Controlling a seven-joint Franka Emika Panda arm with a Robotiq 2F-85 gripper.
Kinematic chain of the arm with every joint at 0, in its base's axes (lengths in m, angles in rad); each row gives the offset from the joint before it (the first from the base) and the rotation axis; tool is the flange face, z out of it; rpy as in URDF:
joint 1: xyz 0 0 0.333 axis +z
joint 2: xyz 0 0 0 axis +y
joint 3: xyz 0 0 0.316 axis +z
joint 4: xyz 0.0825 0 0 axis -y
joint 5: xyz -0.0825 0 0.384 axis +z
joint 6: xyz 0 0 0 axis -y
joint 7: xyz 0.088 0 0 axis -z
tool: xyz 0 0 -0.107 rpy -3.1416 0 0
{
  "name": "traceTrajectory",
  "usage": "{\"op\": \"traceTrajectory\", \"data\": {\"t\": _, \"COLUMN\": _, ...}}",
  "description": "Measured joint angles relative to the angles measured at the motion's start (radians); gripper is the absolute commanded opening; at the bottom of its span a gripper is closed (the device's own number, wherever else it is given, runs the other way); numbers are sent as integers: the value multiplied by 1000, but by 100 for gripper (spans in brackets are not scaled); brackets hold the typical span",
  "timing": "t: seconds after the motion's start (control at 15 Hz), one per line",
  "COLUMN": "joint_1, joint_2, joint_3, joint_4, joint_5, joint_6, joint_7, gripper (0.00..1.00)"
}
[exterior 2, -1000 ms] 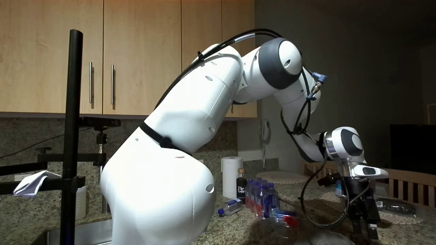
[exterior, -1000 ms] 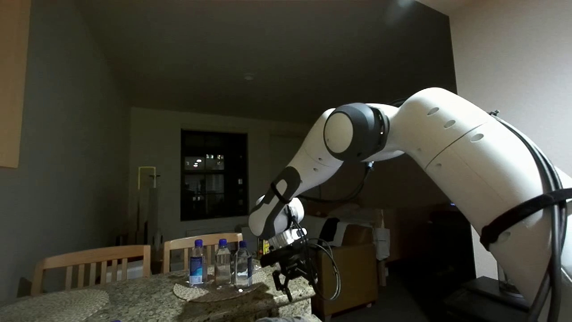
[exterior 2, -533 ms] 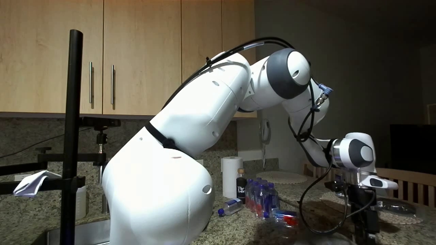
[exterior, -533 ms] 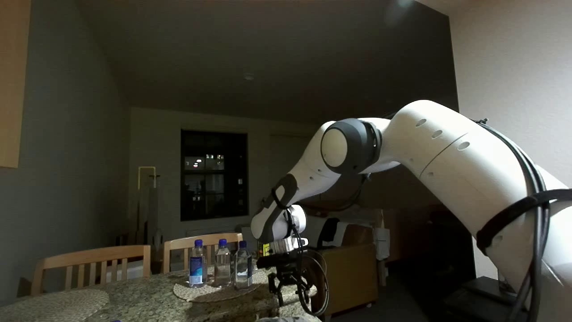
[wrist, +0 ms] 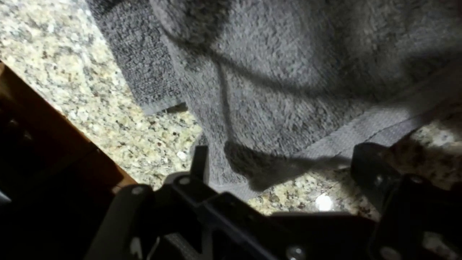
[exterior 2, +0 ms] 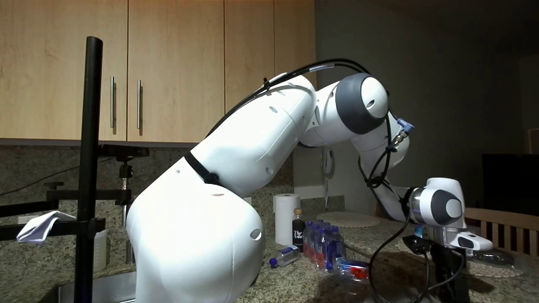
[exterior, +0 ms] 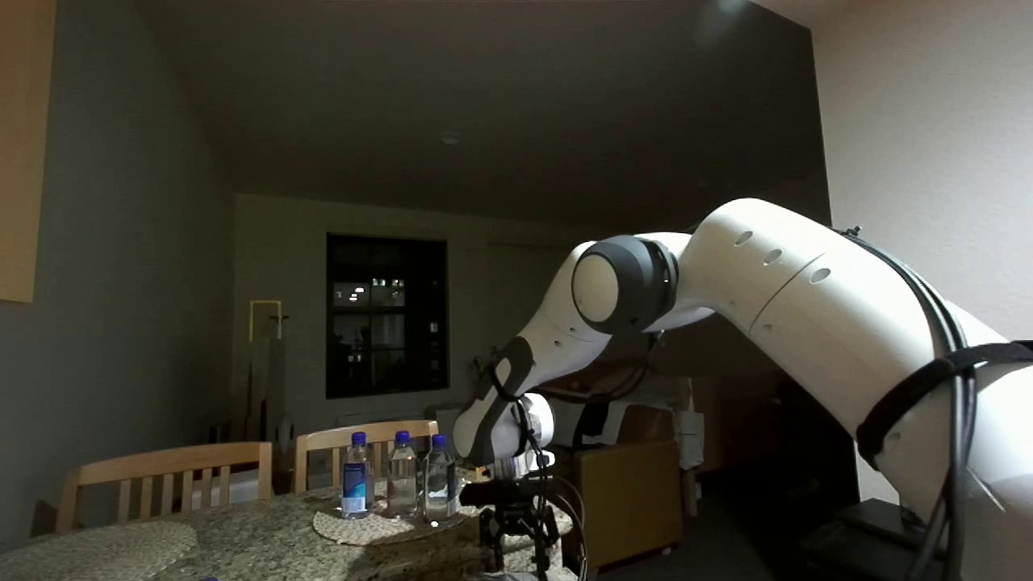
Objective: Move the grey towel to the right
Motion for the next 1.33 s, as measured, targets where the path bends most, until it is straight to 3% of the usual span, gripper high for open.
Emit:
{"op": "traceTrajectory", "data": {"t": 0.27, "joint_1": -3, "joint_2": 26, "joint_3": 0, "joint_4": -3, "joint_5": 74, "joint_6": 115, "joint_7": 1, "gripper": 100}}
{"op": "traceTrajectory", "data": {"t": 0.53, "joint_1": -5, "joint_2": 28, "joint_3": 0, "joint_4": -4, "joint_5": 87, "joint_6": 116, "joint_7": 1, "gripper": 100}}
{"op": "traceTrajectory", "data": {"t": 1.07, "joint_1": 9, "joint_2": 14, "joint_3": -41, "joint_4": 0, "joint_5": 27, "joint_6": -53, "joint_7": 0, "gripper": 100}}
{"op": "traceTrajectory", "data": {"t": 1.33, "joint_1": 9, "joint_2": -21, "joint_3": -63, "joint_4": -8, "joint_5": 17, "joint_6": -52, "joint_7": 0, "gripper": 100}}
